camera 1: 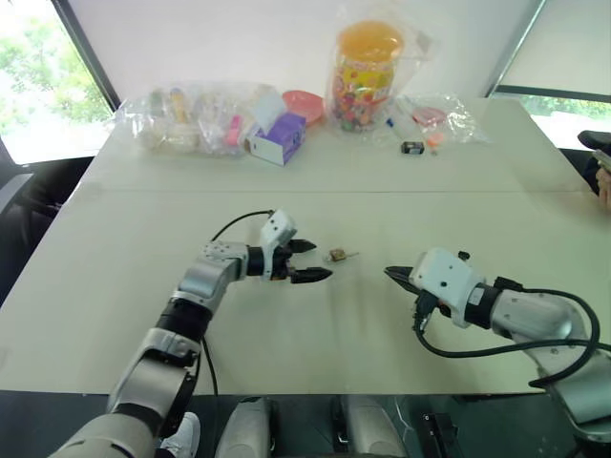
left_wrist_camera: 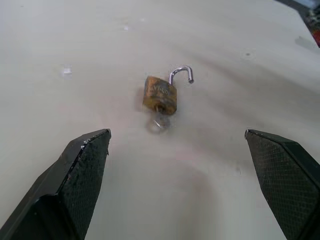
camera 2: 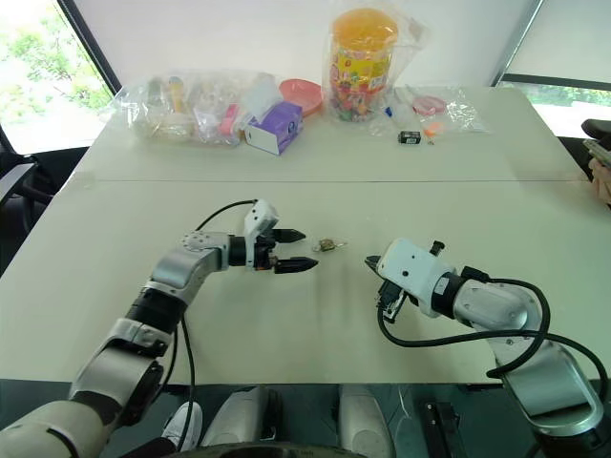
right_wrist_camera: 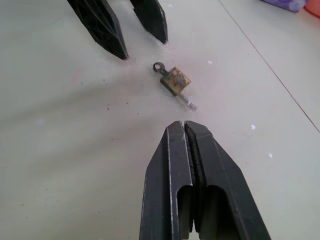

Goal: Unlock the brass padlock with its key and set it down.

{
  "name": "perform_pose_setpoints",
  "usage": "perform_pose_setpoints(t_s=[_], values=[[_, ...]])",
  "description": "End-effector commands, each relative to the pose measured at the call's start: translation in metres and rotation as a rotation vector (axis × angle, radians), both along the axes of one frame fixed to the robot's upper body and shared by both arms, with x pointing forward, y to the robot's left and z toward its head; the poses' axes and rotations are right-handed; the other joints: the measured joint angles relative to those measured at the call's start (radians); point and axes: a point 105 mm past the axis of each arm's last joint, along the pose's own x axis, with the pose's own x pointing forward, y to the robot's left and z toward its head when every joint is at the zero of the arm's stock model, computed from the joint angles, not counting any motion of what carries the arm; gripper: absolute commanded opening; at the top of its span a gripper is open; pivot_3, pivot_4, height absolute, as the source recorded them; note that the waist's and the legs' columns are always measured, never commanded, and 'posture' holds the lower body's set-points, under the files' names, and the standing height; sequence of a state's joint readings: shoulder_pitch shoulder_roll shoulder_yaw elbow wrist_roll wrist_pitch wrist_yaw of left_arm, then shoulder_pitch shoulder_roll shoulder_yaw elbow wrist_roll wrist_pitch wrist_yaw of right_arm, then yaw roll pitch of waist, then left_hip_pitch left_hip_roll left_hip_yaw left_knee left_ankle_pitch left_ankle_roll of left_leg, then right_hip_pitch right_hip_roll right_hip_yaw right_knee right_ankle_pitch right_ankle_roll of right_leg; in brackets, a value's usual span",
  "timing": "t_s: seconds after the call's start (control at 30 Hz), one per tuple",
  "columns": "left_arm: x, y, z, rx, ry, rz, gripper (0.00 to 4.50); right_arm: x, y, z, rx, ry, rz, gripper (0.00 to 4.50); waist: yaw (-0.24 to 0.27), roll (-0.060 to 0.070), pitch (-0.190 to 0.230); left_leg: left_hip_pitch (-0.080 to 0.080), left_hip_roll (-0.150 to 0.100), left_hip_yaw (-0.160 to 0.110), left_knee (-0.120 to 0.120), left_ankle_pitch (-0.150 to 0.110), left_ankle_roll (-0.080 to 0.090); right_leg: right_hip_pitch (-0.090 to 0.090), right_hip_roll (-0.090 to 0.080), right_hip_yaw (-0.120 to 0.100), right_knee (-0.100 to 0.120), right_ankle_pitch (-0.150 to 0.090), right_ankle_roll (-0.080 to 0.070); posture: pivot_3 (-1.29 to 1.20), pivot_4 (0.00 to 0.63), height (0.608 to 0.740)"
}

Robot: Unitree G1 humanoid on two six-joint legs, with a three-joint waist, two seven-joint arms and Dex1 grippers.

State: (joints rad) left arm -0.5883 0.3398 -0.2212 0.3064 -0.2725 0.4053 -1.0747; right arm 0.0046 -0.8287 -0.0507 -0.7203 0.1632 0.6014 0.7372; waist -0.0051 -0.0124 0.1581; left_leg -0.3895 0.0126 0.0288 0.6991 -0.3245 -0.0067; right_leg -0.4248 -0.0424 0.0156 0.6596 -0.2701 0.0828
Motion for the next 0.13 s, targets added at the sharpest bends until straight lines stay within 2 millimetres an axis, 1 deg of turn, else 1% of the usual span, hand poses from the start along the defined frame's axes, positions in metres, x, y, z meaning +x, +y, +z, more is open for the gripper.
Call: perform_pose_setpoints(t_s=[0.03, 0.13], values=[[-0.012, 0.011, 0.032, -0.028, -0.104, -0.045, 4.47, 0.001, -0.007, 0.014, -0.016, -0.028, 0.023, 0.0, 0.001, -0.001, 0.0, 0.0, 0.0, 0.0, 0.0, 0.0, 0.0, 0.0, 0.0, 0.0, -0.001, 0.0, 0.0, 0.0, 0.15, 0.735], [-0.023, 0.019, 0.039, -0.011, -0.131, -0.068, 4.47, 0.002, -0.01, 0.017, -0.032, -0.026, 0.031, 0.0, 0.0, -0.001, 0.0, -0.001, 0.0, 0.0, 0.0, 0.0, 0.0, 0.0, -0.002, 0.0, -0.001, 0.0, 0.0, 0.0, 0.15, 0.735]])
